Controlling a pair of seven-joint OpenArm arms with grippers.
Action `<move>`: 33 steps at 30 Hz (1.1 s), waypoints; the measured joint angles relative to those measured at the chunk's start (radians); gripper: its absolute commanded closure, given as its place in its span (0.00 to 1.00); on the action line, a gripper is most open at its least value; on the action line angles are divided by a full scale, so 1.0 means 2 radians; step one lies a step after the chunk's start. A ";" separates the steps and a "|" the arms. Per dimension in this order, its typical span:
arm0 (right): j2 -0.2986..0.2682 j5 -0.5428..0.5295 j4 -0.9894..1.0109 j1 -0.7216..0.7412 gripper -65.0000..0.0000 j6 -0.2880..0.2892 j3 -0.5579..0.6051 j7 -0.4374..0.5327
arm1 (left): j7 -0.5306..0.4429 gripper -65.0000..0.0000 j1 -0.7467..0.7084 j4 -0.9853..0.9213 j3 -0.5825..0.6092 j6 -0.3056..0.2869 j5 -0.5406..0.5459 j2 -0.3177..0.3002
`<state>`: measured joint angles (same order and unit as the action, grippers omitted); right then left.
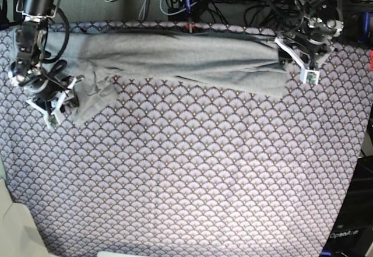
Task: Fold the T-shirt properly
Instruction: 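Grasp the bunched sleeve end with the right gripper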
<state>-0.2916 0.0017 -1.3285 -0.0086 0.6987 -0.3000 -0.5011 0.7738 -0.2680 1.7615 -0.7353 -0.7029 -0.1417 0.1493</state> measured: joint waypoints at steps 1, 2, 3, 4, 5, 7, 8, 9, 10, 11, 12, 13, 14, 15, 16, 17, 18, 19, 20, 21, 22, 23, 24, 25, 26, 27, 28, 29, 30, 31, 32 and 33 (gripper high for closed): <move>0.001 -0.002 0.000 0.000 0.86 0.000 0.000 0.000 | 0.000 0.49 0.000 0.000 0.000 0.000 0.000 0.000; 0.002 -0.002 0.000 0.000 0.91 0.000 0.001 0.000 | 0.000 0.49 0.000 0.000 0.000 0.000 0.000 0.000; 0.002 -0.002 0.000 0.000 0.97 0.000 0.002 0.000 | 0.000 0.49 0.000 0.000 0.000 0.000 0.000 0.000; 0.002 -0.001 0.000 0.000 1.00 0.000 0.002 0.000 | 0.000 0.49 0.000 0.000 0.000 0.000 0.000 0.000; 0.001 -0.001 0.000 0.000 1.00 0.000 0.002 0.000 | 0.000 0.49 0.000 0.000 0.000 0.000 0.000 0.000; -0.001 -0.001 0.000 0.000 1.00 0.000 0.002 0.000 | 0.001 0.49 0.001 0.002 0.000 0.000 0.000 0.000; -0.004 -0.001 0.000 0.000 1.00 0.001 0.003 0.000 | 0.001 0.49 0.001 0.007 0.000 0.000 -0.001 0.001; -0.007 0.001 0.000 -0.001 1.00 0.000 0.003 -0.001 | 0.004 0.49 0.001 0.014 0.000 0.000 -0.002 0.003; -0.010 0.002 0.000 -0.001 1.00 0.000 0.003 -0.002 | 0.006 0.49 0.001 0.023 0.000 0.000 -0.005 0.005; -0.012 0.007 -0.002 -0.001 1.00 0.000 0.003 -0.005 | 0.006 0.49 0.001 0.033 0.000 0.000 -0.005 0.007; -0.012 0.010 -0.009 -0.003 1.00 0.001 0.003 -0.008 | 0.005 0.49 0.001 0.043 0.000 0.000 -0.004 0.007; -0.014 0.010 -0.018 -0.007 1.00 0.002 0.003 -0.008 | 0.004 0.49 0.002 0.052 0.000 0.000 -0.003 0.007; -0.017 0.007 -0.030 -0.013 1.00 0.002 0.003 -0.006 | 0.005 0.49 0.005 0.059 0.000 0.000 -0.004 0.007; -0.019 0.006 -0.043 -0.019 1.00 0.001 0.003 -0.006 | 0.007 0.49 0.008 0.063 0.000 0.000 -0.004 0.007; -0.021 0.009 -0.058 -0.026 1.00 0.001 0.003 -0.006 | 0.008 0.49 0.011 0.067 0.001 0.000 -0.006 0.007; -0.021 0.010 -0.074 -0.034 1.00 0.001 0.002 -0.006 | 0.007 0.49 0.012 0.071 0.001 0.001 -0.005 0.007; -0.020 0.010 -0.090 -0.043 1.00 0.001 0.002 -0.007 | 0.005 0.49 0.013 0.073 0.002 0.001 -0.002 0.006; -0.020 0.007 -0.106 -0.053 1.00 0.002 0.003 -0.005 | 0.006 0.49 0.012 0.072 0.002 0.001 -0.002 0.006; -0.020 0.005 -0.119 -0.063 1.00 0.002 0.003 -0.004 | 0.007 0.49 0.012 0.072 0.002 0.001 -0.005 0.006; -0.019 0.007 -0.131 -0.072 1.00 0.002 0.003 -0.004 | 0.009 0.49 0.010 0.072 0.002 0.001 -0.006 0.006; -0.019 0.006 -0.139 -0.081 1.00 0.001 0.003 -0.004 | 0.009 0.49 0.010 0.072 0.002 0.001 -0.005 0.006; -0.019 0.009 -0.149 -0.091 1.00 0.001 0.003 -0.006 | 0.009 0.49 0.009 0.072 0.002 0.001 -0.006 0.006; -0.019 0.008 -0.158 -0.101 1.00 0.002 0.003 -0.006 | 0.010 0.49 0.008 0.072 0.002 0.001 -0.006 0.006; -0.019 0.009 -0.166 -0.109 1.00 0.002 0.003 -0.006 | 0.009 0.49 0.008 0.072 0.002 0.001 -0.006 0.006; -0.015 0.009 -0.172 -0.117 1.00 0.002 0.002 -0.006 | 0.009 0.49 0.008 0.072 0.002 0.001 -0.005 0.006; -0.011 0.009 -0.179 -0.124 1.00 0.002 0.002 -0.006 | 0.009 0.49 0.008 0.072 0.002 0.001 -0.006 0.006; -0.010 0.007 -0.185 -0.133 1.00 0.001 0.002 -0.005 | 0.009 0.49 0.008 0.072 0.002 0.001 -0.005 0.006; -0.010 0.005 -0.192 -0.142 1.00 0.002 0.004 -0.005 | 0.009 0.49 0.008 0.072 0.001 0.001 -0.005 0.007; -0.009 0.005 -0.199 -0.151 1.00 0.002 0.003 -0.005 | 0.009 0.49 0.008 0.072 -0.001 0.001 -0.005 0.007; -0.010 0.005 -0.207 -0.162 1.00 0.002 0.003 -0.006 | 0.009 0.49 0.008 0.072 -0.002 0.001 -0.004 0.007; -0.010 0.008 -0.213 -0.172 1.00 0.002 0.003 -0.006 | 0.008 0.49 0.008 0.072 -0.002 0.001 -0.005 0.006; -0.009 0.010 -0.220 -0.182 1.00 0.001 0.003 -0.006 | 0.008 0.49 0.007 0.072 -0.002 0.001 -0.006 0.006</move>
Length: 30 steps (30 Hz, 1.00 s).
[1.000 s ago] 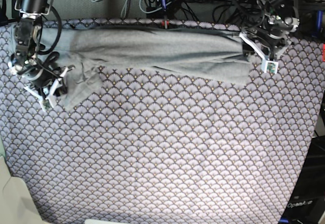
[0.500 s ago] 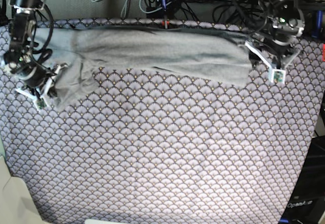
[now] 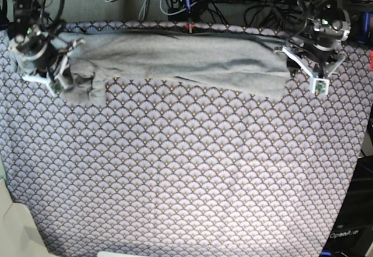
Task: Fold the T-shirt properly
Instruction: 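Grasp the bunched sleeve end with the right gripper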
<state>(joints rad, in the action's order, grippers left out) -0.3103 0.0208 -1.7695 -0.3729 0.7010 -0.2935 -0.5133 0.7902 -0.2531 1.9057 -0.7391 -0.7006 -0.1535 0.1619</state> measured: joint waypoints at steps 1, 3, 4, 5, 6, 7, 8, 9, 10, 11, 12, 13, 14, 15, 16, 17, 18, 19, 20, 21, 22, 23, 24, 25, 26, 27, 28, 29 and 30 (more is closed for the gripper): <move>0.000 -0.001 -0.009 -0.009 1.00 0.001 0.000 0.000 | 0.000 0.49 -0.001 0.000 0.000 0.000 0.000 0.000; 0.000 -0.002 -0.027 -0.021 1.00 0.001 -0.004 0.001 | 0.000 0.49 0.000 -0.002 0.000 0.000 0.000 0.000; 0.000 -0.005 -0.037 -0.027 1.00 0.001 -0.008 0.001 | 0.000 0.49 0.000 -0.003 0.000 0.000 0.000 0.000; 0.000 -0.005 -0.047 -0.033 1.00 0.001 -0.015 0.002 | 0.000 0.49 0.000 -0.004 0.000 0.000 0.000 0.000; -0.001 -0.004 -0.055 -0.039 1.00 0.001 -0.021 0.002 | -0.001 0.49 -0.001 -0.004 0.000 0.000 0.000 0.000; -0.002 -0.001 -0.061 -0.046 1.00 0.001 -0.024 0.001 | -0.001 0.49 0.000 -0.004 0.000 0.000 0.000 0.000; -0.002 -0.002 -0.065 -0.052 1.00 0.001 -0.026 0.000 | -0.001 0.49 0.000 -0.004 0.000 0.000 0.000 0.000; -0.001 -0.003 -0.067 -0.057 1.00 0.001 -0.028 0.000 | -0.001 0.49 -0.001 -0.004 0.000 0.000 0.000 0.000; -0.001 -0.003 -0.067 -0.060 1.00 0.001 -0.031 0.001 | -0.001 0.49 0.000 -0.004 0.000 0.000 0.000 0.000; -0.001 -0.004 -0.068 -0.063 1.00 0.001 -0.034 0.001 | -0.002 0.49 0.000 -0.004 0.000 0.000 0.000 0.000; -0.001 -0.004 -0.068 -0.066 1.00 0.001 -0.038 0.004 | -0.002 0.49 0.000 -0.004 0.000 0.000 0.000 0.000; -0.002 -0.003 -0.068 -0.071 1.00 0.001 -0.042 0.012 | -0.002 0.49 0.000 -0.004 0.000 0.000 0.000 0.000; -0.002 -0.002 -0.069 -0.079 1.00 -0.001 -0.044 0.024 | -0.002 0.49 0.000 -0.004 0.000 0.000 0.000 0.000; -0.002 -0.004 -0.069 -0.090 1.00 -0.001 -0.045 0.037 | -0.002 0.49 0.000 -0.004 0.000 0.000 0.000 0.000; 0.000 -0.005 -0.069 -0.102 1.00 -0.001 -0.045 0.051 | -0.002 0.49 0.000 -0.004 0.000 0.000 0.000 0.000; 0.003 -0.003 -0.069 -0.116 1.00 -0.001 -0.045 0.068 | -0.002 0.49 -0.001 -0.004 0.000 0.000 0.000 0.000; 0.007 -0.002 -0.069 -0.128 1.00 -0.001 -0.046 0.084 | -0.002 0.49 0.000 -0.005 0.000 0.000 0.000 0.000; 0.011 -0.002 -0.069 -0.140 1.00 0.000 -0.046 0.102 | -0.002 0.49 0.000 -0.005 0.000 0.000 0.000 0.000; 0.014 -0.002 -0.069 -0.150 1.00 0.000 -0.045 0.118 | -0.002 0.49 0.000 -0.005 0.000 0.000 0.000 0.000; 0.014 -0.002 -0.069 -0.159 1.00 0.001 -0.045 0.131 | -0.003 0.49 0.000 -0.005 0.000 0.000 0.000 0.000; 0.015 -0.002 -0.069 -0.165 1.00 0.001 -0.045 0.138 | -0.002 0.49 0.001 -0.005 0.000 0.000 0.000 0.000; 0.015 -0.001 -0.069 -0.168 1.00 0.001 -0.045 0.139 | -0.002 0.49 0.001 -0.005 0.000 0.000 0.000 0.000; 0.015 -0.001 -0.068 -0.167 1.00 0.001 -0.045 0.138 | -0.002 0.49 0.001 -0.005 0.000 0.000 0.000 0.000; 0.015 -0.001 -0.068 -0.167 1.00 0.001 -0.045 0.137 | -0.002 0.49 0.001 -0.005 0.000 0.000 0.000 0.000; 0.015 -0.001 -0.068 -0.165 1.00 0.001 -0.045 0.138 | -0.002 0.49 0.000 -0.005 0.000 0.000 0.000 0.000; 0.016 -0.001 -0.068 -0.163 1.00 0.001 -0.049 0.138 | -0.002 0.49 0.000 -0.005 0.000 0.000 0.000 0.000; 0.017 -0.002 -0.068 -0.159 1.00 0.003 -0.057 0.138 | -0.002 0.49 0.001 -0.005 0.000 0.000 0.000 0.000; 0.021 -0.001 -0.068 -0.150 1.00 0.002 -0.069 0.137 | -0.002 0.49 0.001 -0.005 0.000 0.000 0.000 0.000; 0.024 0.000 -0.068 -0.139 1.00 0.002 -0.079 0.134 | -0.002 0.49 0.001 -0.005 0.000 0.000 0.000 0.000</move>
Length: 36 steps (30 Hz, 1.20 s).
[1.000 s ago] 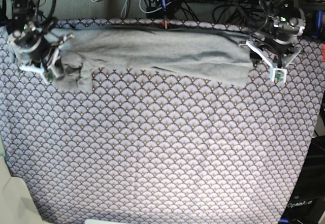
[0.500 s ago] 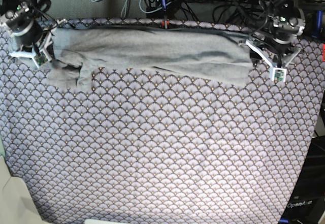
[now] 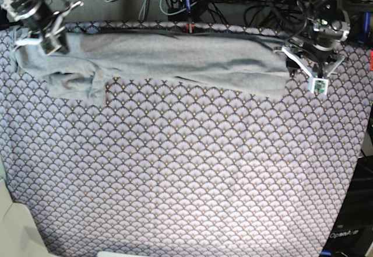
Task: Fold the T-shirt properly
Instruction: 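Grasp the bunched sleeve end with the right gripper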
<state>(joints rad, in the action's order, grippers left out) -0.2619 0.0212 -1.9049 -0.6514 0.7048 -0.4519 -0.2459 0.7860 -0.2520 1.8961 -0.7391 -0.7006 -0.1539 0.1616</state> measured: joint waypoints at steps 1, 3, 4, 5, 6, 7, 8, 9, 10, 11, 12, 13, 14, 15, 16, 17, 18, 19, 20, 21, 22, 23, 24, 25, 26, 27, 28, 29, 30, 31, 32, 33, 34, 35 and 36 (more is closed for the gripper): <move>0.006 0.000 0.000 0.014 1.00 0.000 -0.010 -0.005 | 0.000 0.49 0.000 0.000 0.000 0.000 0.000 0.000; 0.012 -0.002 0.000 0.045 0.92 0.001 -0.024 -0.024 | 0.000 0.49 -0.004 0.000 0.000 0.000 0.000 0.000; 0.012 -0.002 0.000 0.061 0.86 0.002 -0.028 -0.041 | -0.002 0.49 -0.007 0.000 0.000 0.000 0.000 0.000; 0.012 -0.001 0.000 0.077 0.81 0.001 -0.032 -0.065 | -0.002 0.49 -0.009 0.000 0.000 0.000 0.000 0.000; 0.011 -0.001 0.000 0.090 0.76 -0.001 -0.035 -0.085 | -0.002 0.49 -0.011 0.000 0.000 -0.001 0.000 0.000; 0.008 -0.001 0.000 0.101 0.71 -0.001 -0.036 -0.100 | -0.002 0.49 -0.011 0.000 0.000 0.000 0.000 0.000; 0.004 -0.002 0.000 0.110 0.68 0.000 -0.036 -0.116 | -0.002 0.49 -0.011 0.000 0.000 0.000 0.000 0.000; 0.000 -0.001 0.000 0.119 0.65 -0.001 -0.035 -0.132 | -0.002 0.49 -0.010 0.000 0.000 0.000 0.000 0.000; -0.004 -0.002 0.001 0.128 0.62 -0.001 -0.035 -0.145 | -0.002 0.49 -0.010 0.000 0.000 0.000 0.000 0.000; -0.005 -0.002 0.001 0.137 0.59 -0.001 -0.035 -0.158 | -0.002 0.49 -0.010 0.000 0.000 0.000 0.000 0.000; -0.004 -0.002 0.001 0.145 0.58 -0.001 -0.035 -0.165 | -0.002 0.49 -0.010 0.000 0.000 0.000 0.000 0.000; -0.004 -0.002 0.002 0.150 0.57 -0.001 -0.034 -0.168 | -0.002 0.49 -0.010 0.000 0.000 0.000 0.000 0.000; -0.004 -0.003 0.006 0.155 0.56 -0.001 -0.033 -0.169 | -0.002 0.49 -0.010 0.000 0.000 0.000 0.000 0.000; -0.004 -0.006 0.014 0.161 0.55 -0.001 -0.031 -0.178 | -0.002 0.49 -0.010 0.000 0.000 0.000 0.000 0.000; -0.005 -0.003 0.021 0.166 0.53 -0.001 -0.025 -0.187 | -0.002 0.49 -0.010 0.000 0.000 0.000 0.000 0.000; -0.006 -0.001 0.030 0.168 0.52 -0.001 -0.019 -0.192 | -0.002 0.49 -0.010 0.000 -0.001 0.000 0.000 0.000; -0.006 -0.002 0.039 0.169 0.50 -0.001 -0.013 -0.191 | -0.002 0.49 -0.010 0.000 -0.005 -0.001 0.000 0.000; -0.005 -0.004 0.049 0.170 0.49 -0.001 -0.008 -0.195 | -0.002 0.49 -0.009 0.000 -0.010 -0.001 0.000 0.001; -0.005 -0.004 0.060 0.170 0.47 -0.001 -0.005 -0.196 | -0.002 0.49 -0.009 0.000 -0.013 -0.001 0.000 0.001; -0.005 -0.004 0.067 0.170 0.45 -0.001 -0.002 -0.197 | -0.002 0.49 -0.009 0.000 -0.017 0.000 0.000 0.001; -0.005 -0.001 0.072 0.169 0.45 -0.001 0.001 -0.199 | -0.002 0.49 -0.009 0.000 -0.017 0.000 0.000 0.001; -0.005 -0.002 0.073 0.169 0.44 -0.001 0.004 -0.199 | -0.002 0.49 -0.009 0.000 -0.017 0.000 0.000 0.001; -0.005 -0.002 0.073 0.169 0.44 -0.001 0.005 -0.199 | -0.002 0.49 -0.008 0.000 -0.017 0.000 0.000 0.001; -0.005 -0.002 0.073 0.169 0.44 -0.001 0.006 -0.198 | -0.002 0.49 -0.008 0.000 -0.017 0.000 0.000 0.001; -0.005 -0.002 0.073 0.170 0.44 -0.001 0.006 -0.198 | -0.002 0.49 -0.008 0.000 -0.017 -0.001 0.000 0.001; -0.005 -0.002 0.073 0.170 0.44 -0.001 0.006 -0.197 | -0.002 0.49 -0.008 0.000 -0.016 0.000 0.000 0.001; -0.005 -0.002 0.073 0.170 0.44 -0.001 0.006 -0.196 | -0.002 0.49 -0.008 0.000 -0.016 0.000 0.000 0.001; -0.005 -0.002 0.073 0.170 0.44 -0.001 0.008 -0.197 | -0.002 0.49 -0.008 0.000 -0.016 0.000 0.000 0.001; -0.005 -0.002 0.073 0.170 0.44 -0.001 0.012 -0.197 | -0.002 0.49 -0.008 0.000 -0.016 0.000 0.000 0.001; -0.005 -0.002 0.073 0.170 0.44 -0.001 0.015 -0.197 | -0.002 0.49 -0.008 0.000 -0.016 0.000 0.000 0.001; -0.005 -0.002 0.073 0.170 0.44 -0.001 0.017 -0.196 | -0.002 0.49 -0.008 0.000 -0.016 0.000 0.000 0.001; -0.005 -0.002 0.073 0.170 0.44 -0.001 0.017 -0.192 | -0.002 0.49 -0.008 0.000 -0.016 0.000 0.000 0.001; -0.005 -0.002 0.073 0.172 0.44 -0.001 0.017 -0.192 | -0.002 0.49 -0.008 0.000 -0.016 0.000 0.000 0.001; -0.005 -0.002 0.073 0.175 0.44 -0.001 0.017 -0.194 | -0.002 0.49 -0.008 0.000 -0.016 0.000 0.000 0.001; -0.005 -0.002 0.075 0.179 0.44 -0.001 0.018 -0.194 | -0.002 0.49 -0.008 0.000 -0.016 0.000 0.000 0.001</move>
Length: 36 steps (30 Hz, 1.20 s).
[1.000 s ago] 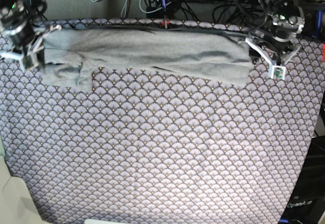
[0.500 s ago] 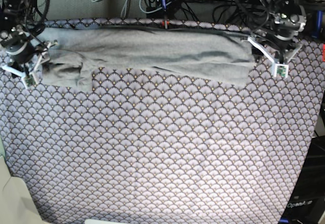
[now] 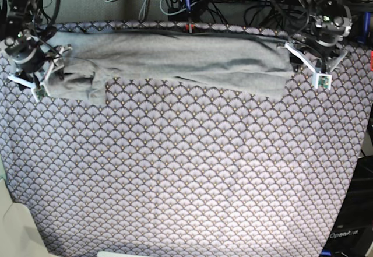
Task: Fold the T-shirt properly
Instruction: 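Grasp the bunched sleeve end with the right gripper, then pull the sleeve end toward the robot with the right gripper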
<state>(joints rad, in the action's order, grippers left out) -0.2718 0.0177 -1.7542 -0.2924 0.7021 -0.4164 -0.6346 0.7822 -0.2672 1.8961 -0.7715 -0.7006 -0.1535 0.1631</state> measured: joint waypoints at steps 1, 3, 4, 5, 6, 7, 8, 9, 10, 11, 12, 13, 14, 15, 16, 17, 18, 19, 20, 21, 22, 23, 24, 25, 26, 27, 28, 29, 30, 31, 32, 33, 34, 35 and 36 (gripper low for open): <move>0.000 -0.002 0.007 0.005 0.44 0.000 0.000 0.004 | 0.000 0.49 0.000 0.000 0.000 0.000 0.000 0.000; 0.000 -0.003 0.027 0.019 0.44 0.000 0.002 0.001 | 0.001 0.49 0.000 0.000 0.000 0.000 0.000 0.000; 0.000 -0.002 0.036 0.024 0.44 0.000 0.002 0.001 | 0.002 0.49 0.001 0.000 -0.001 0.000 0.000 0.000; 0.000 -0.002 0.044 0.030 0.44 0.000 0.002 0.001 | 0.002 0.49 0.001 0.000 0.000 0.000 0.000 0.000; -0.003 -0.002 0.051 0.032 0.44 0.000 0.002 0.002 | 0.002 0.49 0.001 0.000 -0.001 0.000 0.000 0.000; -0.008 -0.004 0.058 0.032 0.44 0.000 0.003 0.003 | 0.002 0.49 0.001 0.000 -0.001 0.000 0.000 0.000; -0.011 -0.003 0.062 0.032 0.44 0.000 0.003 0.003 | 0.002 0.49 0.001 0.000 -0.001 0.000 -0.001 0.000; -0.013 -0.001 0.066 0.032 0.44 0.000 0.002 0.002 | 0.002 0.49 0.001 0.000 -0.001 0.000 -0.002 0.000; -0.013 0.000 0.067 0.032 0.44 0.000 0.002 0.001 | 0.002 0.49 0.001 0.000 -0.001 0.000 -0.002 0.000; -0.013 0.000 0.067 0.031 0.44 0.000 0.002 0.001 | 0.002 0.49 0.001 0.000 -0.001 0.000 -0.002 0.000; -0.012 0.000 0.067 0.031 0.44 0.000 0.002 0.001 | 0.002 0.49 0.001 0.000 -0.001 0.000 -0.002 0.000; -0.012 0.000 0.067 0.031 0.45 0.000 0.002 0.001 | 0.002 0.49 0.001 0.000 -0.001 0.000 -0.002 0.000; -0.013 0.000 0.067 0.031 0.45 0.000 0.002 0.002 | 0.002 0.49 0.001 0.000 -0.001 0.000 -0.002 0.000; -0.013 0.000 0.067 0.031 0.47 0.000 0.002 0.002 | 0.002 0.49 0.001 0.000 -0.001 0.000 -0.002 0.000; -0.012 0.000 0.067 0.031 0.48 0.000 0.002 0.002 | 0.002 0.49 0.001 0.000 -0.001 0.000 -0.002 0.000; -0.012 0.000 0.067 0.031 0.50 0.000 0.002 0.001 | 0.002 0.49 0.001 0.000 -0.001 0.000 -0.002 0.000; -0.012 0.000 0.067 0.031 0.52 0.000 0.002 0.002 | 0.002 0.49 0.001 0.000 -0.001 0.000 -0.002 0.000; -0.012 0.000 0.067 0.031 0.54 0.000 0.002 0.002 | 0.002 0.49 0.001 0.000 -0.001 0.000 -0.002 0.000; -0.012 0.000 0.067 0.031 0.55 0.000 0.002 0.001 | 0.002 0.49 0.001 0.000 -0.001 0.000 -0.002 0.000; -0.012 0.000 0.067 0.031 0.56 0.000 0.004 0.001 | 0.002 0.49 0.001 0.000 -0.001 0.000 -0.002 0.000; -0.013 0.000 0.067 0.031 0.56 0.000 0.010 0.001 | 0.002 0.49 0.001 0.000 -0.001 0.000 -0.002 0.000; -0.012 0.000 0.067 0.031 0.57 0.000 0.014 0.002 | 0.002 0.49 0.001 0.000 -0.001 0.000 -0.002 0.000; -0.012 0.000 0.067 0.031 0.57 0.000 0.017 0.002 | 0.002 0.49 0.001 0.000 -0.001 0.000 -0.002 0.000; -0.012 -0.001 0.070 0.031 0.57 0.000 0.020 0.004 | 0.002 0.49 0.001 0.000 -0.001 0.000 -0.002 0.000; -0.013 -0.001 0.076 0.032 0.57 0.000 0.025 0.005 | 0.002 0.49 0.001 0.000 -0.001 0.000 -0.002 0.000; -0.013 -0.001 0.084 0.032 0.57 0.000 0.028 0.005 | 0.002 0.49 0.001 0.000 -0.001 0.000 -0.002 0.000; -0.012 -0.003 0.096 0.033 0.57 0.000 0.032 0.008 | 0.002 0.49 0.001 0.000 -0.001 0.000 -0.002 0.000; -0.012 -0.005 0.103 0.036 0.57 -0.002 0.032 0.014 | 0.002 0.49 0.001 0.000 -0.001 0.000 -0.002 0.000; -0.014 -0.011 0.114 0.046 0.57 0.000 0.031 0.011 | 0.001 0.49 0.001 0.000 0.000 0.000 -0.002 0.000; -0.014 -0.012 0.127 0.056 0.57 -0.001 0.030 0.012 | 0.000 0.49 0.000 0.001 0.000 0.000 0.000 0.000; -0.014 -0.013 0.137 0.063 0.57 -0.001 0.030 0.015 | 0.000 0.49 -0.001 0.001 -0.001 0.000 0.000 0.000; -0.015 -0.014 0.144 0.068 0.57 -0.002 0.030 0.018 | 0.000 0.49 -0.001 0.001 -0.001 0.000 -0.001 0.000; -0.016 -0.015 0.150 0.072 0.57 -0.002 0.030 0.019 | 0.000 0.49 -0.001 0.001 -0.001 0.000 -0.002 0.000; -0.017 -0.021 0.155 0.075 0.57 -0.002 0.030 0.019 | 0.000 0.49 -0.001 0.001 -0.001 0.000 -0.002 0.000; -0.017 -0.021 0.158 0.078 0.57 -0.002 0.030 0.022 | 0.000 0.49 -0.001 0.001 -0.001 0.000 -0.002 0.000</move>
<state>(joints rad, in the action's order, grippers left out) -0.3050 -0.0242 -1.4387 -0.1368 0.6991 -0.3573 -0.5903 0.7818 -0.2684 1.8984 -0.7727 -0.7006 -0.1566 0.1627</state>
